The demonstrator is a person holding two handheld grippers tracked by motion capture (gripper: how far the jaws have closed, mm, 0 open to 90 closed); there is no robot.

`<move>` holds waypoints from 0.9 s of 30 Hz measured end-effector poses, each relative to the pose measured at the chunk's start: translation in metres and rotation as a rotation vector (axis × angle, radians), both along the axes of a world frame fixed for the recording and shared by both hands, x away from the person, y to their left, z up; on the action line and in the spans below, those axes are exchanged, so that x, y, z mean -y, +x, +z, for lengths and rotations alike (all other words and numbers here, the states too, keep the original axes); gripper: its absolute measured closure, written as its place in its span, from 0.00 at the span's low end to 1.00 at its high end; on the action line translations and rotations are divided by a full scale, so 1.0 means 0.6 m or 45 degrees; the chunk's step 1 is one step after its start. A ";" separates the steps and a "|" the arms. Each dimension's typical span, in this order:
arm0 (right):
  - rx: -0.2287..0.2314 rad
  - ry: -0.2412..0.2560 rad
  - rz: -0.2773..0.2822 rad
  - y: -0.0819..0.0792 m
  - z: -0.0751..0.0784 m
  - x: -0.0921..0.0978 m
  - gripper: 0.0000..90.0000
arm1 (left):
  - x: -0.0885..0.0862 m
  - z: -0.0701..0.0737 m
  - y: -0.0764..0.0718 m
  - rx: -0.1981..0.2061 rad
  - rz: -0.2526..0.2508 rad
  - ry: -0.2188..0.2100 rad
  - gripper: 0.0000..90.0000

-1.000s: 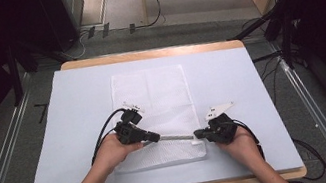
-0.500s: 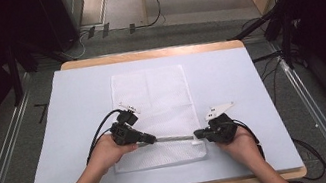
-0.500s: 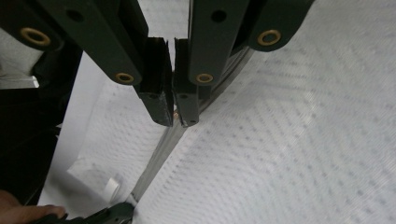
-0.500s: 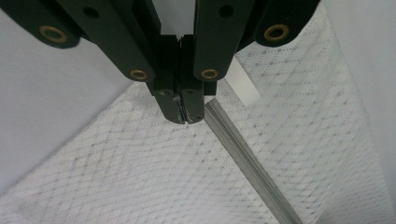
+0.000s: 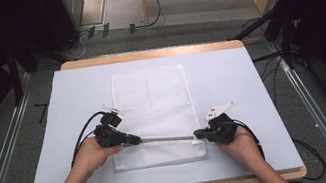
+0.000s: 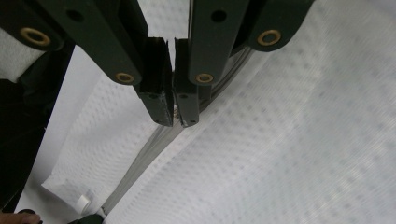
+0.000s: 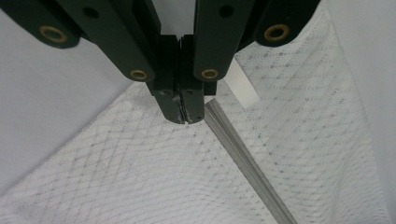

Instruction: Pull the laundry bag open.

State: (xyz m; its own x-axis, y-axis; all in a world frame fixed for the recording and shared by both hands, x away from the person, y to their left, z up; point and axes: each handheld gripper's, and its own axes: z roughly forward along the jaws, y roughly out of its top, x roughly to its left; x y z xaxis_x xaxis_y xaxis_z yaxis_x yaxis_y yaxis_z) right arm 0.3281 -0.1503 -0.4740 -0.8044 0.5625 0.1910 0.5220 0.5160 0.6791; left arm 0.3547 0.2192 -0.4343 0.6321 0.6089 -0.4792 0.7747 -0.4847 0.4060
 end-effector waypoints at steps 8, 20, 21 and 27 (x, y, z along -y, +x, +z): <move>-0.008 0.003 -0.003 0.001 0.000 0.000 1.00 | -0.037 0.001 -0.010 0.014 0.049 0.056 0.98; -0.015 0.003 0.016 0.004 0.001 0.002 1.00 | -0.079 0.005 -0.019 0.040 0.180 0.085 0.98; -0.015 0.003 0.016 0.004 0.001 0.002 1.00 | -0.079 0.005 -0.019 0.040 0.180 0.085 0.98; -0.054 0.017 0.024 0.010 0.000 0.003 1.00 | -0.101 0.003 -0.028 0.039 0.235 0.090 0.98</move>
State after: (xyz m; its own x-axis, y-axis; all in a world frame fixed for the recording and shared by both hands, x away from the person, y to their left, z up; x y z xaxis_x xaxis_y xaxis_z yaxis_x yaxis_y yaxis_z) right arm 0.3341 -0.1523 -0.4737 -0.8059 0.5446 0.2322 0.5407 0.5173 0.6634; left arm 0.3381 0.2799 -0.4326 0.5205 0.7472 -0.4132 0.8408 -0.3642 0.4006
